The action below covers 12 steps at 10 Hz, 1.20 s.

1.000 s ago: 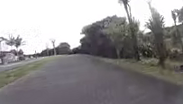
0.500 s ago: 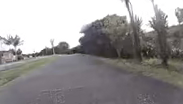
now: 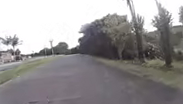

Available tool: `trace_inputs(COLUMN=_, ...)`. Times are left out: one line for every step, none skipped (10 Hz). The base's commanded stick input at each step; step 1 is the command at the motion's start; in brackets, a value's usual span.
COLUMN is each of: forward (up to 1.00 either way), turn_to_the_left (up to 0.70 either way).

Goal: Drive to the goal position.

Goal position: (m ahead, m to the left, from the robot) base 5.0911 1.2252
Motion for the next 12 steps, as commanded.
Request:
trace_inputs(forward=0.7, turn_to_the_left=0.0)
trace_inputs(forward=0.7, turn_to_the_left=0.0)
trace_inputs(forward=0.7, turn_to_the_left=0.0)
trace_inputs(forward=0.7, turn_to_the_left=0.0)
trace_inputs(forward=0.7, turn_to_the_left=0.0)
trace_inputs(forward=0.7, turn_to_the_left=0.0)
trace_inputs(forward=0.7, turn_to_the_left=0.0)
trace_inputs(forward=0.7, turn_to_the_left=0.0)
trace_inputs(forward=0.7, turn_to_the_left=0.0)
trace_inputs(forward=0.7, turn_to_the_left=0.0)
trace_inputs(forward=0.7, turn_to_the_left=0.0)
trace_inputs(forward=0.7, turn_to_the_left=0.0)
